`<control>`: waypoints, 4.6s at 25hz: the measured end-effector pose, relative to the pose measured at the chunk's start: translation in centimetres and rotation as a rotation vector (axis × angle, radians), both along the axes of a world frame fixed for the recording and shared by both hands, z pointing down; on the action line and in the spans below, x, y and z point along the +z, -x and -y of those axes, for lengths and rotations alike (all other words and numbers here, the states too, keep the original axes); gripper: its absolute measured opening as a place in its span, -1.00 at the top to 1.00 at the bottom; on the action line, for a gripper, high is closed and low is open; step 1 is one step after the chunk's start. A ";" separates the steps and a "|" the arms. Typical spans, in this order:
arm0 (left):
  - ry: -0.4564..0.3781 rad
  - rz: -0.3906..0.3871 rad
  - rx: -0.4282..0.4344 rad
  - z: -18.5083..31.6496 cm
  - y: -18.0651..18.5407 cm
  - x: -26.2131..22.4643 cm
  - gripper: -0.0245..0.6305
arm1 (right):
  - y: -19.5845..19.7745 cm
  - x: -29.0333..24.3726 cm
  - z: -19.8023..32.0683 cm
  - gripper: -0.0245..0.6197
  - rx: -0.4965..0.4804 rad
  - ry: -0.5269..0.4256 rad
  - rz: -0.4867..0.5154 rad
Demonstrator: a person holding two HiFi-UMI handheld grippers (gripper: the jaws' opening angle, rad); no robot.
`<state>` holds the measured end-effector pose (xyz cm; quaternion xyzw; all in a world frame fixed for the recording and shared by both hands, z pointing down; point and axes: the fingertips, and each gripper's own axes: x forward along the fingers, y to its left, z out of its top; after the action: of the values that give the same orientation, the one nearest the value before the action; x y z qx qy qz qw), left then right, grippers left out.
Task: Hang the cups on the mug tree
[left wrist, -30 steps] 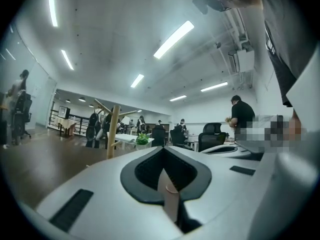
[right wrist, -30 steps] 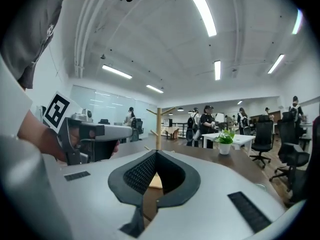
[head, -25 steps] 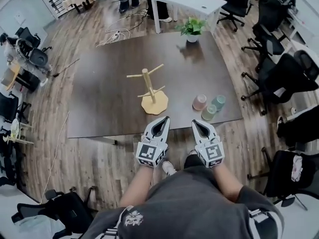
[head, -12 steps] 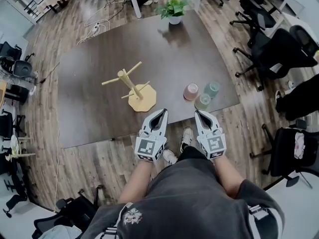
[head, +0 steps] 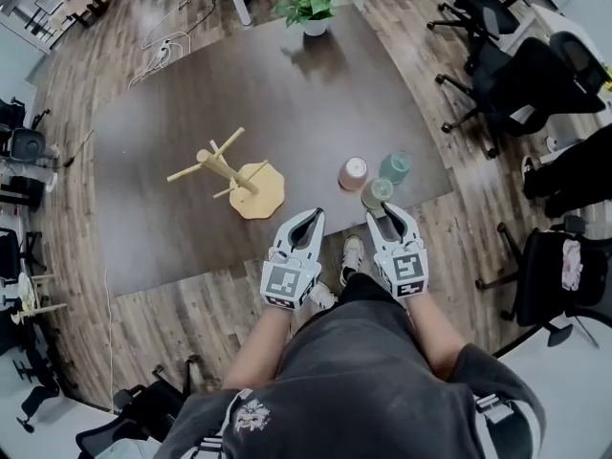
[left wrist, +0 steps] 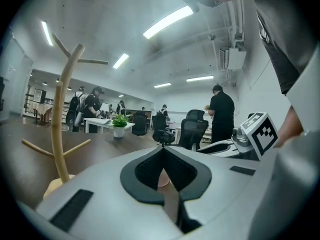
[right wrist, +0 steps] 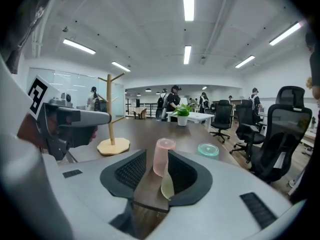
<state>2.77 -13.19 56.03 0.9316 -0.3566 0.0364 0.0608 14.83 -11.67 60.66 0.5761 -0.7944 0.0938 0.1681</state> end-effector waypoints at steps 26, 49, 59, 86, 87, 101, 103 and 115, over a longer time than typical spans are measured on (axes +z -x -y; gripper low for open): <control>0.012 0.096 -0.051 1.6 0.9 2.0 0.91 | -4.2 6.7 3.6 0.00 0.092 0.173 -0.023; 0.012 0.001 -0.201 -1.5 7.8 -0.3 0.90 | 4.4 -3.3 2.7 0.00 0.013 0.040 0.422; -0.010 -0.018 -0.338 0.5 12.7 -1.6 0.91 | 10.0 -4.9 7.3 0.00 -0.075 0.084 0.593; 0.046 0.025 -0.577 2.2 18.7 1.1 0.90 | 19.0 -1.2 15.6 0.00 -0.261 0.300 0.785; 0.048 0.028 -0.581 2.2 18.8 1.2 0.91 | 19.3 -1.0 15.6 0.00 -0.265 0.307 0.787; 0.042 0.013 -0.578 2.4 18.7 0.6 0.91 | 20.2 1.8 15.8 0.00 -0.278 0.448 0.902; 0.042 0.013 -0.574 2.3 18.6 0.6 0.91 | 20.1 1.7 15.7 0.00 -0.278 0.438 0.888; 0.013 0.006 -0.521 0.9 17.5 -0.3 0.91 | 17.1 -0.2 13.4 -0.06 -0.224 0.312 0.810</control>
<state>-14.74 -14.09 55.71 0.8079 -0.5843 0.0244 0.0730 -2.28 -25.08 60.48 0.3711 -0.8299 0.4118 -0.0625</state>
